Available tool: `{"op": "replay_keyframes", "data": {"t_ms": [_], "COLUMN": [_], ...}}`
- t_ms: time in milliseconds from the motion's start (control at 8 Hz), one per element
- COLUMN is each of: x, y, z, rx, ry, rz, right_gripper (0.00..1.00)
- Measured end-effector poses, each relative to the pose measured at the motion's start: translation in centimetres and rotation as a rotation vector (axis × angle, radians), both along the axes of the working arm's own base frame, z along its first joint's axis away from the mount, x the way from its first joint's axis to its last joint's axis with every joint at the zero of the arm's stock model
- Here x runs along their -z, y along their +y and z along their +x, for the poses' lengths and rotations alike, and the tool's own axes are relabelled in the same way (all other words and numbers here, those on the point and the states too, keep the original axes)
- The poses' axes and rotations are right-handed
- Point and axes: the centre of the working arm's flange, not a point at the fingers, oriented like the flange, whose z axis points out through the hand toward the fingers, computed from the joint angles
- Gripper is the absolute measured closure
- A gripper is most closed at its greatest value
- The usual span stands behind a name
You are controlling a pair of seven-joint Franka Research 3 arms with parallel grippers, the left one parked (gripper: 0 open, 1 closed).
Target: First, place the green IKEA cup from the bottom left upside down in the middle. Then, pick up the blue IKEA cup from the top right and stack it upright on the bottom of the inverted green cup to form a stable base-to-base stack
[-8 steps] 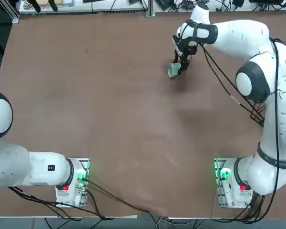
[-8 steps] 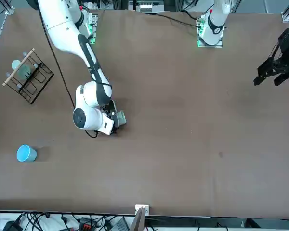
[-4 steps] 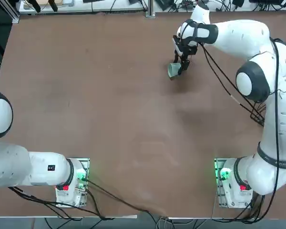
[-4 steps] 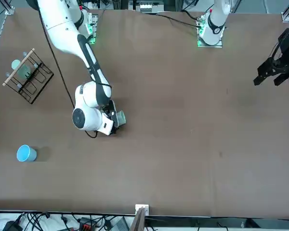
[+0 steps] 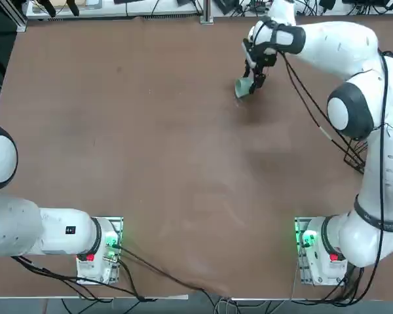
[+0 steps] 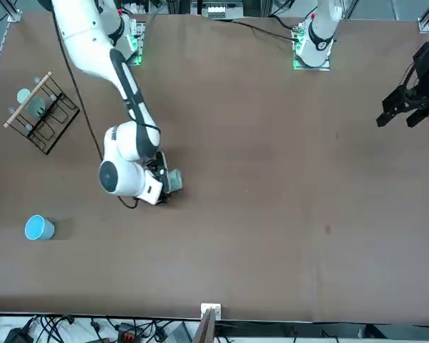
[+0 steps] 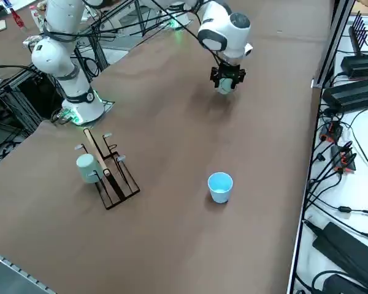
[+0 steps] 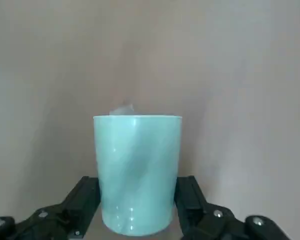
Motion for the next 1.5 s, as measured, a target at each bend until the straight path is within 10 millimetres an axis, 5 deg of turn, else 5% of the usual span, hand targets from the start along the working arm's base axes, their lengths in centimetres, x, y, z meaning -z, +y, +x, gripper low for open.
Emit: {"op": "replay_keyframes", "data": {"t_ms": [375, 750, 1000, 1250, 1500], "x": [-4.6, -9.1, -11.3, -10.9, -7.7], "y": [-5.0, -12.7, -15.1, -16.0, -15.9], "z": [1.4, 1.8, 1.7, 1.0, 0.4], "rx": [0.04, 0.117, 0.226, 0.354, 0.46], "ry": [0.002, 0.059, 0.07, 0.056, 0.063], "rz": [-0.097, -0.401, -0.661, -0.901, -1.073], "right_gripper": [0.14, 0.14, 0.14, 0.14, 0.14]}}
